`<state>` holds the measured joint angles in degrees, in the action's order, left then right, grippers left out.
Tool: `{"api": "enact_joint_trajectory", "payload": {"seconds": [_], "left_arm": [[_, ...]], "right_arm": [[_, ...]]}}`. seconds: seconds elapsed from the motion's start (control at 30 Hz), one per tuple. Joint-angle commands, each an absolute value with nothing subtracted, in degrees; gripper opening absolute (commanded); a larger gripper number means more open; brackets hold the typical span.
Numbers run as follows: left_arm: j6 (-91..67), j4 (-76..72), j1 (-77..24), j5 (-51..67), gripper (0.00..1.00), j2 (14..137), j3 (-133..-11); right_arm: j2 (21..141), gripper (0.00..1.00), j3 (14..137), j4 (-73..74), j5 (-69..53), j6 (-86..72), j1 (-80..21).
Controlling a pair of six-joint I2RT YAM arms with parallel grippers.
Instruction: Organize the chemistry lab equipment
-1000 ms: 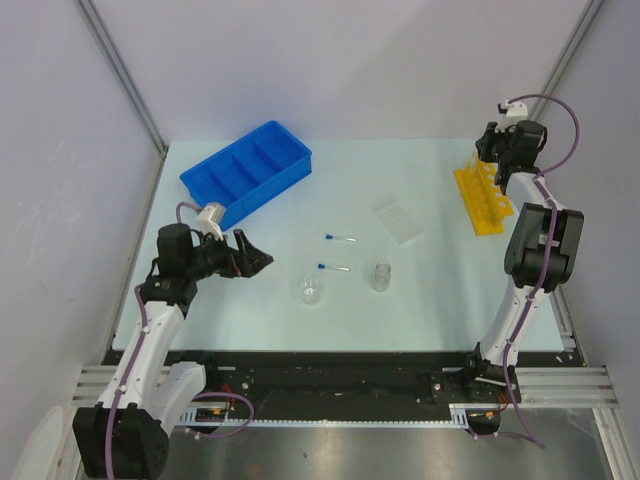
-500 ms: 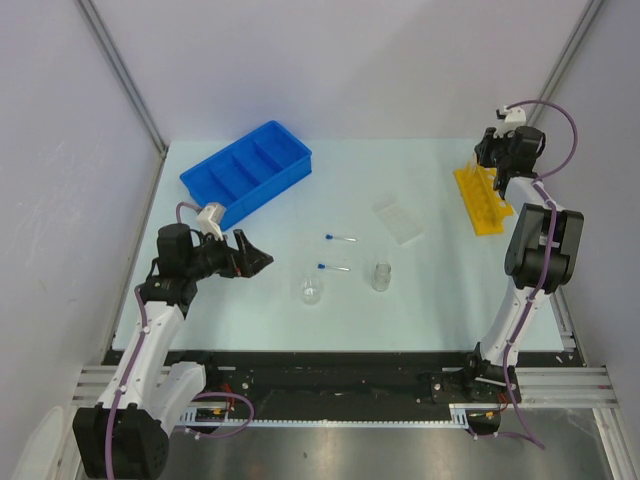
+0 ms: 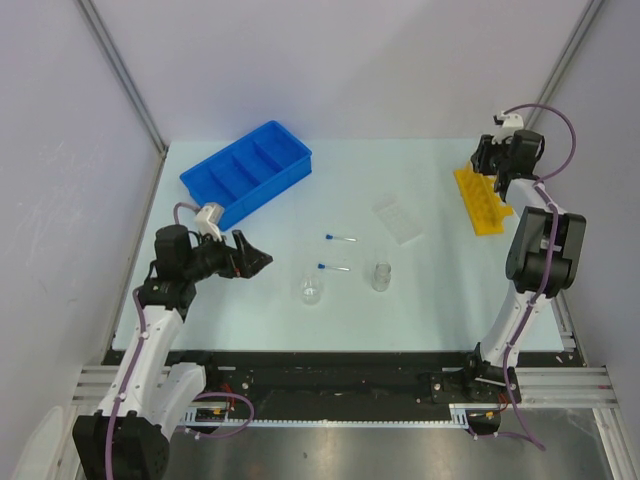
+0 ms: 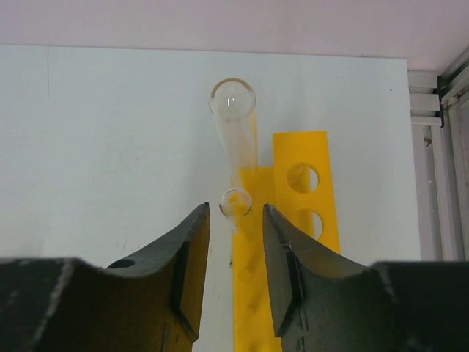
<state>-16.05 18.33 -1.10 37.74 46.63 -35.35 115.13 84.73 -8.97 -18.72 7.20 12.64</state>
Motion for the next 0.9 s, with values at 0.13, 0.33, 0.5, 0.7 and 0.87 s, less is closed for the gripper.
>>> {"api": "enact_joint_trajectory", "payload": {"seconds": [0.13,0.33,0.5,0.7,0.87], "left_arm": [[-15.82,17.05,-1.23,38.5,1.0,44.21,-35.95],[-15.82,17.23,-1.23,36.92,1.0,41.22,-36.04],[-15.91,17.05,-1.23,37.09,1.0,39.73,-36.04],[-15.82,17.4,-1.23,35.95,1.0,38.5,-36.3],[-15.47,18.54,-0.79,33.49,1.0,36.74,-36.91]], "right_arm": [[106.1,0.44,83.85,-6.34,-20.3,7.29,14.24],[99.94,0.53,81.22,-0.54,-27.67,8.87,17.57],[91.07,0.68,77.09,6.76,-35.5,11.51,19.95],[79.57,0.88,72.08,16.87,-43.5,15.82,20.83],[71.12,1.0,65.05,20.12,-49.46,15.47,20.92]]}}
